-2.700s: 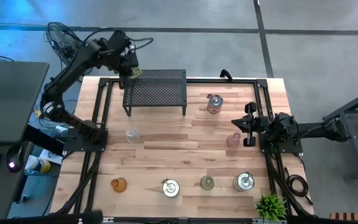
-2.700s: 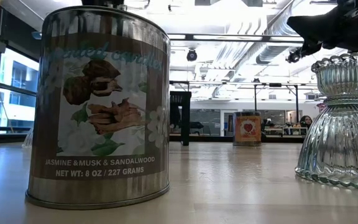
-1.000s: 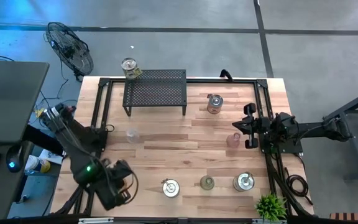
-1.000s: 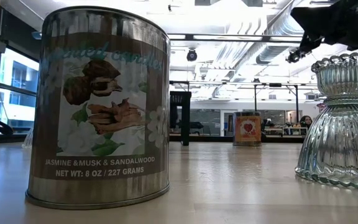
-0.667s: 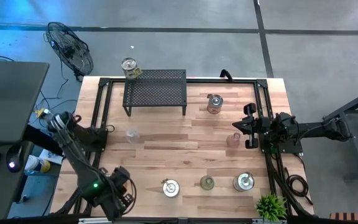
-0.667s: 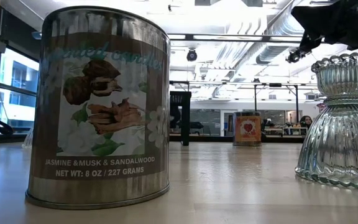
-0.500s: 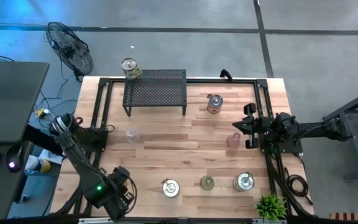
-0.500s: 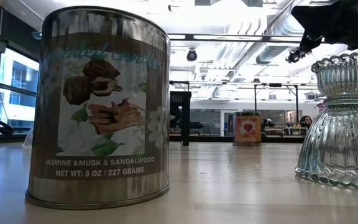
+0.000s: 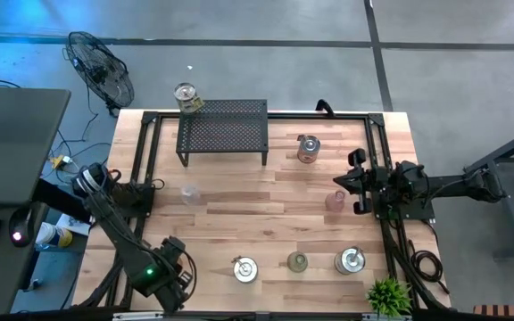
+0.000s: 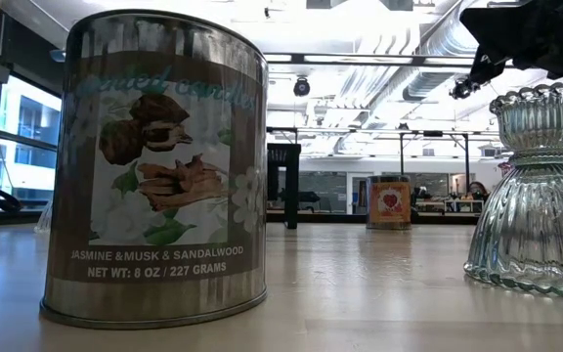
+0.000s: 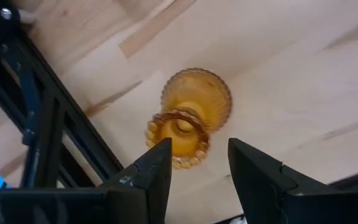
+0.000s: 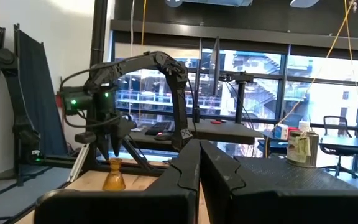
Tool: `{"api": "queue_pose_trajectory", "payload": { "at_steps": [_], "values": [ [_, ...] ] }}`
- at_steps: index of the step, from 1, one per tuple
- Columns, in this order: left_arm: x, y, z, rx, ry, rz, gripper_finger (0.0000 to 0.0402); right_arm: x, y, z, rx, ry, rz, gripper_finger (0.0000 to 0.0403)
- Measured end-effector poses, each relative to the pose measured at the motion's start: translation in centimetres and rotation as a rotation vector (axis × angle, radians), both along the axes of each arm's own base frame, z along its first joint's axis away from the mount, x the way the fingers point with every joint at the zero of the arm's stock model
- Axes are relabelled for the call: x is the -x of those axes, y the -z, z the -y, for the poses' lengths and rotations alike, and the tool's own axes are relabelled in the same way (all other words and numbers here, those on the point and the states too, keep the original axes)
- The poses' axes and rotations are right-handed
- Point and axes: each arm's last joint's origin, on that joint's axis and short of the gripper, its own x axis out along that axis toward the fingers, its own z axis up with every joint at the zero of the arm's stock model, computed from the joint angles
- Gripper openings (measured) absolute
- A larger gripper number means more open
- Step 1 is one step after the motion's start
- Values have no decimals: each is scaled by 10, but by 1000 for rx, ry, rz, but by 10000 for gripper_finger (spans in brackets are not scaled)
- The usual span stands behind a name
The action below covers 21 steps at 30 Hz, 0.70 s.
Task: Pick & Place candle stick holders
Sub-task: Put the yellow candle holder on the shelf aligned with the green scented candle
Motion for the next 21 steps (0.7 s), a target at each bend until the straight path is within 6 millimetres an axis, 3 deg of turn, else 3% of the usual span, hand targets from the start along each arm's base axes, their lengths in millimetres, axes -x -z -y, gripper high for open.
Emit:
{"api": "queue_pose_trajectory", "payload": {
  "at_steps": [8, 21],
  "values": [
    [3, 16, -3, -10, 10, -28, 140, 0, 0, 0, -1, 2, 1, 0],
    [5, 26, -2, 49, 91, -74, 26, 0, 0, 0, -1, 3, 2, 0]
  ]
}}
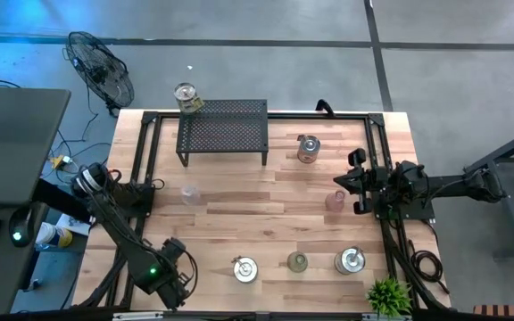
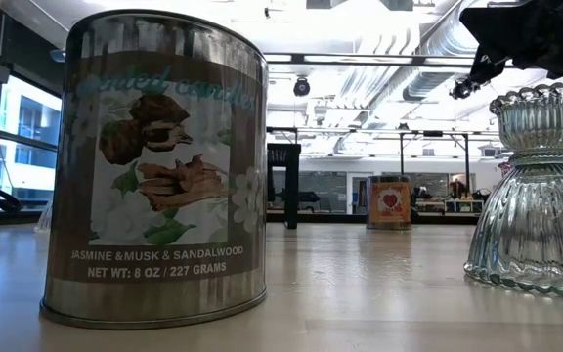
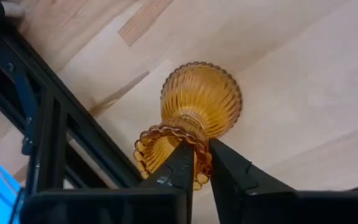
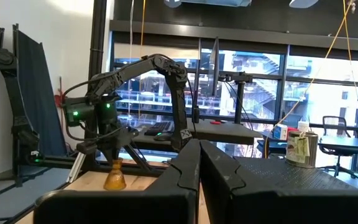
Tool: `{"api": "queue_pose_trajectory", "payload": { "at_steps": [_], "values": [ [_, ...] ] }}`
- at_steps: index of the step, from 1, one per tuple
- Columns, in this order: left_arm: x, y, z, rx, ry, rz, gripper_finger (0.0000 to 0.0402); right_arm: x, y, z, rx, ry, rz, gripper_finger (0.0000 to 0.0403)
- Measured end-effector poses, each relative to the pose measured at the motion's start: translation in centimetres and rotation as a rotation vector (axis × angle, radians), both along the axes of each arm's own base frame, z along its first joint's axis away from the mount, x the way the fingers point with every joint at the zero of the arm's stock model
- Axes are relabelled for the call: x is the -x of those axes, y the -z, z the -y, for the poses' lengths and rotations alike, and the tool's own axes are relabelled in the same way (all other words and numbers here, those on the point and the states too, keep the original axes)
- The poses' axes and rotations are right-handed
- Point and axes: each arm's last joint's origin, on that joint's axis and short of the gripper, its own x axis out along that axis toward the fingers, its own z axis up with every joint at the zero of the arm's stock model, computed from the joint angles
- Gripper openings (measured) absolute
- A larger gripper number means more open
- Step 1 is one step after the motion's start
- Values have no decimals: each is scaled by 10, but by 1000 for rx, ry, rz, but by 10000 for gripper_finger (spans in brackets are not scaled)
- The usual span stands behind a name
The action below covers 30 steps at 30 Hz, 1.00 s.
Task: Pick & Place candle stick holders
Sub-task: Put the yellow candle holder on the shelf aligned with the green scented candle
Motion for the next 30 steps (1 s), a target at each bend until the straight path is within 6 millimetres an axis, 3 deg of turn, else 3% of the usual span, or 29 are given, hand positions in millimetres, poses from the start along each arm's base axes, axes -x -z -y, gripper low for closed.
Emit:
{"api": "queue_pose_trajectory", "payload": {
  "at_steps": [5, 13, 19, 22, 26, 30],
  "values": [
    [-10, -9, -1, 40, 81, 19, 18, 0, 0, 0, 0, 0, 1, 0],
    [-48, -66, -30, -10, 255, 110, 23, 0, 0, 0, 0, 0, 1, 0],
    [-80, -110, -81, -56, 353, 191, 21, 0, 0, 0, 0, 1, 1, 0],
    [-91, -126, -118, -71, 363, 233, 21, 0, 0, 0, 0, 1, -1, 0],
    [-96, -139, -167, -108, 359, 261, 20, -1, 1, 0, -1, 1, -13, 0],
    [-89, -155, -211, -184, 347, 291, 20, -1, 1, 0, 0, 1, -17, 0]
  ]
}}
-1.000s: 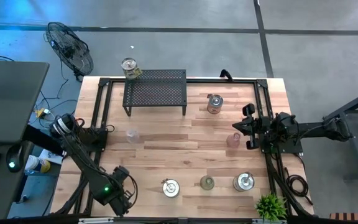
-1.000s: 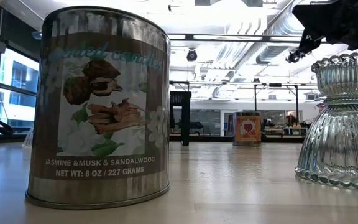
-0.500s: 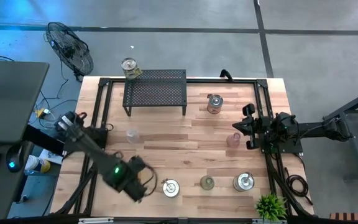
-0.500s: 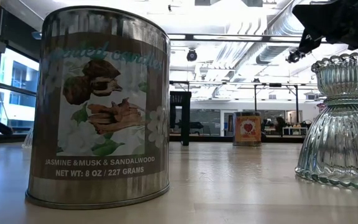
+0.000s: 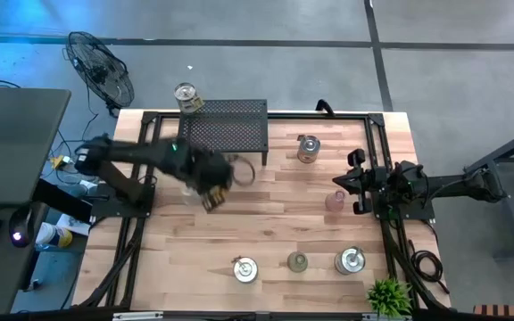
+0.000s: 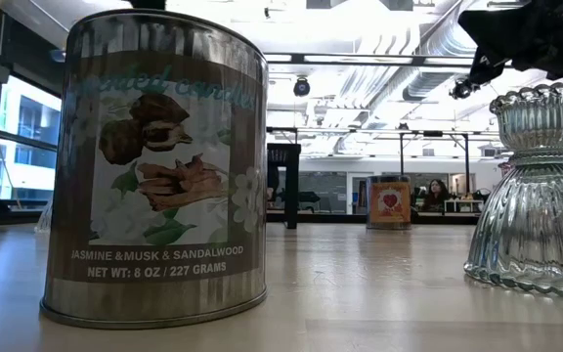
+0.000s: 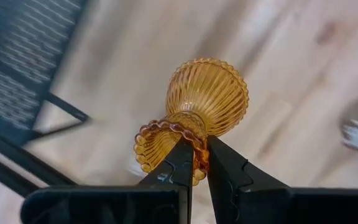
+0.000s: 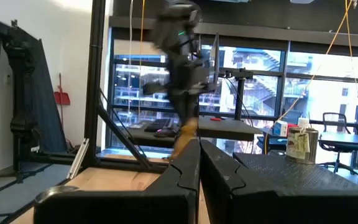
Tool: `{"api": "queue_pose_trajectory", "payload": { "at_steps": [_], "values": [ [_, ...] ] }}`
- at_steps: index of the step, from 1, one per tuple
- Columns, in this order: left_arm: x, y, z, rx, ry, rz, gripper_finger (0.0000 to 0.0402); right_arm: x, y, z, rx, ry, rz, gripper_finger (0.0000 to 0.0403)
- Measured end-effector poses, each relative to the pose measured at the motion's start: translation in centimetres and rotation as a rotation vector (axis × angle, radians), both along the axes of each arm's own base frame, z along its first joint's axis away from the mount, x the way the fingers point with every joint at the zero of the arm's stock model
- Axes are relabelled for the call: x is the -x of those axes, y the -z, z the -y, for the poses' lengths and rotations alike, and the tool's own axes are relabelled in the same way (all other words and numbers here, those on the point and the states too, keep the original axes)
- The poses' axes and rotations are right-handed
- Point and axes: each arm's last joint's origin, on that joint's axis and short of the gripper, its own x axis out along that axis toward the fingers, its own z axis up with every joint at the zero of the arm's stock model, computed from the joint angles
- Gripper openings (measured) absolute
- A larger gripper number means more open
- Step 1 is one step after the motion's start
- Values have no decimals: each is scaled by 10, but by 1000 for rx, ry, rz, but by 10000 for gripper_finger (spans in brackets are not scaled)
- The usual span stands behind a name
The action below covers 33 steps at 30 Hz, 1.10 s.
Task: Pick & Place candle stick holders
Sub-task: Put the yellow candle holder on the shelf aligned with the green scented candle
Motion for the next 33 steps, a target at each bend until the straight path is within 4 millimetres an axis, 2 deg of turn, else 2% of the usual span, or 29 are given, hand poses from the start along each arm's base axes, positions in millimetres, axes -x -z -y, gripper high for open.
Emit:
{"api": "queue_pose_trajectory", "payload": {
  "at_steps": [4, 9, 16, 21, 26, 33],
  "values": [
    [15, -15, -37, -67, -40, 37, 20, 0, 0, 0, 1, 1, -4, 0],
    [43, -32, -80, -118, -123, 71, 20, 0, 0, 0, 0, 4, -4, 0],
    [64, -34, -128, -174, -206, 17, 20, 0, 0, 0, 0, 4, -3, 0],
    [71, -24, -146, -171, -222, -54, 20, 0, 0, 0, 0, 4, -4, 0],
    [73, -13, -152, -159, -204, -111, 20, 0, 0, 0, 4, 5, -4, 0],
    [60, 5, -160, -176, -171, -213, 20, 0, 0, 0, 6, 5, -4, 0]
  ]
}}
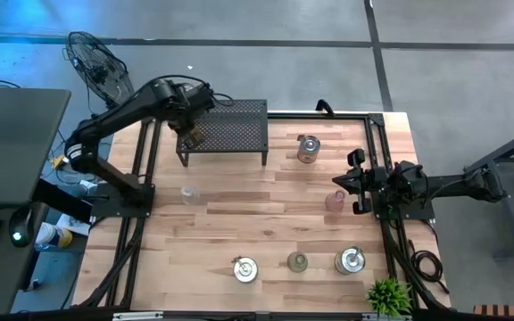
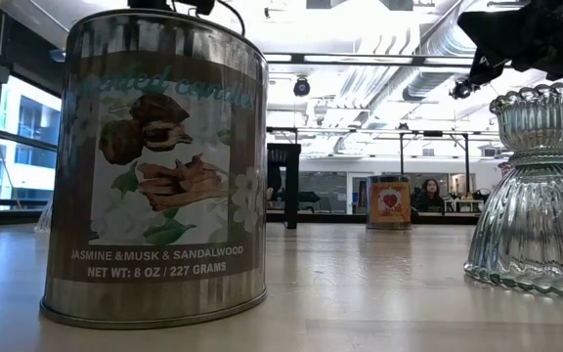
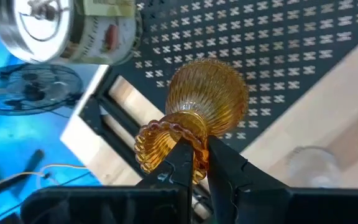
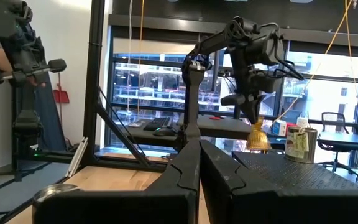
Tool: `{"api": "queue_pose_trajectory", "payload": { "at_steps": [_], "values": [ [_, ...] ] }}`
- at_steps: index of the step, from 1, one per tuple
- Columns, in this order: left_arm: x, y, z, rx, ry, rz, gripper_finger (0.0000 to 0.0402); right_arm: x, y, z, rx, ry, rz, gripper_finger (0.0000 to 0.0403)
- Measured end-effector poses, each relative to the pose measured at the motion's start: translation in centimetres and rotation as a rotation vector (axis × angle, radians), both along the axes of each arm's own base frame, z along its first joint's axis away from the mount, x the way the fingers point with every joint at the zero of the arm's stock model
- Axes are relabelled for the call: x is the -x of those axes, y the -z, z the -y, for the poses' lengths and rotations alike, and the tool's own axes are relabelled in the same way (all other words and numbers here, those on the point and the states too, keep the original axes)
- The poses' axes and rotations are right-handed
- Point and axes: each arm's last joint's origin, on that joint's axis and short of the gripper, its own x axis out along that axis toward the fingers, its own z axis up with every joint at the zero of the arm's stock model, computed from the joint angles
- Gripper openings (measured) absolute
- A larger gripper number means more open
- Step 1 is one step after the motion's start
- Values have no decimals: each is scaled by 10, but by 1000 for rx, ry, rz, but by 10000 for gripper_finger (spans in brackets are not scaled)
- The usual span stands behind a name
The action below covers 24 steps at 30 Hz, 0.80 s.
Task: Pick & Place candle stick holders
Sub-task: Put the yellow candle holder on the shelf aligned with the green scented candle
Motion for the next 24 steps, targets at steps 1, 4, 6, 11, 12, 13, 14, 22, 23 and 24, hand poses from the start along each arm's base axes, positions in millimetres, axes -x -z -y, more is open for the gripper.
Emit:
{"api": "queue_pose_trajectory", "payload": {
  "at_steps": [1, 4, 6, 11, 12, 13, 14, 22, 23, 24],
  "values": [
    [-1, 1, -1, 0, 8, -11, 20, 0, 0, 0, 0, 0, 0, 0],
    [-5, 6, -4, -7, 29, -49, 20, 0, 0, 0, 0, 0, 0, 0],
    [-6, 7, -5, -9, 35, -59, 20, 0, 0, 0, 0, 0, 0, 0],
    [-8, 8, -6, -5, 81, -87, 20, 0, 0, 0, 0, 0, -1, 0],
    [-9, 9, -6, -3, 86, -93, 20, 0, 0, 0, 0, 0, 0, 0],
    [-9, 9, -7, -1, 89, -97, 20, 0, 0, 0, 0, 0, -1, 0],
    [-8, 10, -9, 0, 90, -100, 20, 0, 0, 0, 0, 1, -1, 0],
    [-2, 11, -20, 14, 55, -104, 20, 0, 0, 0, 0, 0, -1, 0],
    [-1, 11, -21, 14, 52, -104, 20, 0, 0, 0, 0, 0, -1, 0],
    [-1, 11, -21, 17, 58, -102, 20, 0, 0, 0, 0, 0, -1, 0]
  ]
}}
